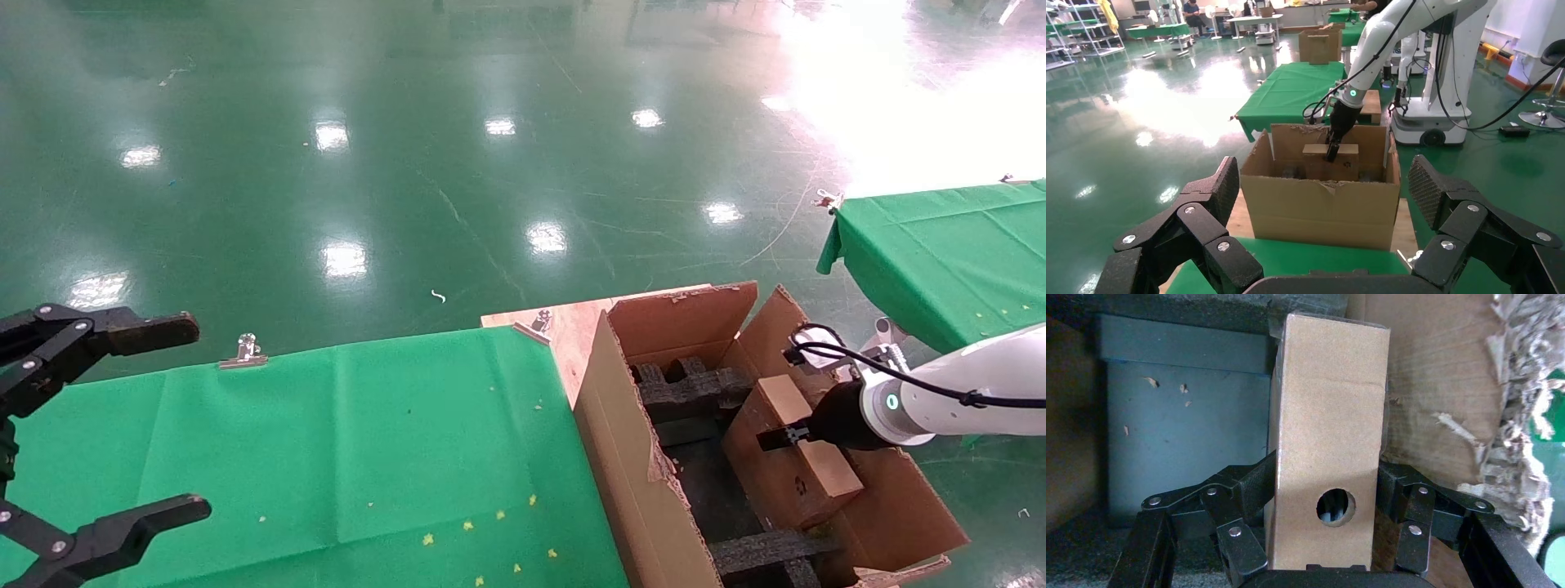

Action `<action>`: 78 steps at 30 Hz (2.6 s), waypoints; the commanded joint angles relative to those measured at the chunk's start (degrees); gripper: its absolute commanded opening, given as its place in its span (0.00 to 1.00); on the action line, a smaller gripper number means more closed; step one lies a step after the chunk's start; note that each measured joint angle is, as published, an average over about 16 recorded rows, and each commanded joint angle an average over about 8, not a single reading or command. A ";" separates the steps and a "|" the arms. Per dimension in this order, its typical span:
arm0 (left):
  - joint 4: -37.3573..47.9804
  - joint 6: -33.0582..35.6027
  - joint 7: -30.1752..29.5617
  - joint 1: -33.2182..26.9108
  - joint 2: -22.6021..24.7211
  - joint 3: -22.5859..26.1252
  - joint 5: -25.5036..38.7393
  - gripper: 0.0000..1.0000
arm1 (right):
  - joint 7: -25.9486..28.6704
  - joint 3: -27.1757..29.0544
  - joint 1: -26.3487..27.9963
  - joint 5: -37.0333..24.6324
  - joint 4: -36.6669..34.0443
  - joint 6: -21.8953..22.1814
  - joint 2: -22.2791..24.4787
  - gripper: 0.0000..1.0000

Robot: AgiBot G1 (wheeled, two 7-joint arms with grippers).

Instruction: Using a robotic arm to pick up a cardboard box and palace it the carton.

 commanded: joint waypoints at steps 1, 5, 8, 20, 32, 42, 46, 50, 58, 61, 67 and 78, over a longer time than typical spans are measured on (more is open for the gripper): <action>0.00 0.00 0.00 0.00 0.00 0.00 0.00 1.00 | -0.64 0.10 -0.68 0.63 -0.54 0.23 -0.18 0.00; 0.00 0.00 0.00 0.00 0.00 0.01 0.00 1.00 | -2.11 0.32 -1.78 1.64 -1.77 0.56 -0.56 0.00; 0.00 0.00 0.00 0.00 0.00 0.01 -0.01 1.00 | -3.23 0.56 -2.46 2.42 -2.72 0.72 -0.85 0.00; 0.02 -0.02 0.01 0.01 -0.01 0.00 -0.04 1.00 | -5.26 1.21 -3.66 4.29 -4.44 0.93 -1.47 1.00; 0.02 -0.02 0.01 0.00 -0.01 0.01 -0.04 1.00 | -5.00 1.08 -3.34 3.83 -4.11 0.72 -1.27 1.00; 0.03 -0.02 0.02 0.00 -0.01 0.02 -0.04 1.00 | -5.07 1.49 -1.78 3.56 -3.29 0.81 -0.65 1.00; 0.03 -0.02 0.02 -0.01 -0.01 0.02 -0.05 1.00 | -4.92 1.84 -0.65 3.36 -2.63 1.08 -0.25 1.00; 0.03 -0.02 0.02 -0.01 -0.01 0.02 -0.05 1.00 | -4.77 2.56 1.33 3.05 -1.65 1.69 0.29 1.00; 0.03 -0.02 0.03 -0.01 -0.01 0.03 -0.05 1.00 | -5.36 6.51 7.43 4.63 4.45 5.26 3.20 1.00; 0.03 -0.02 0.03 -0.01 -0.01 0.03 -0.06 1.00 | -6.52 8.58 9.54 6.46 8.43 6.53 4.83 1.00; 0.03 -0.03 0.03 -0.01 -0.02 0.04 -0.06 1.00 | -11.13 12.95 12.80 12.15 17.10 6.04 7.25 1.00; 0.05 -0.04 0.04 0.00 -0.02 0.04 -0.08 1.00 | -16.34 17.46 14.79 19.38 22.61 3.99 8.31 1.00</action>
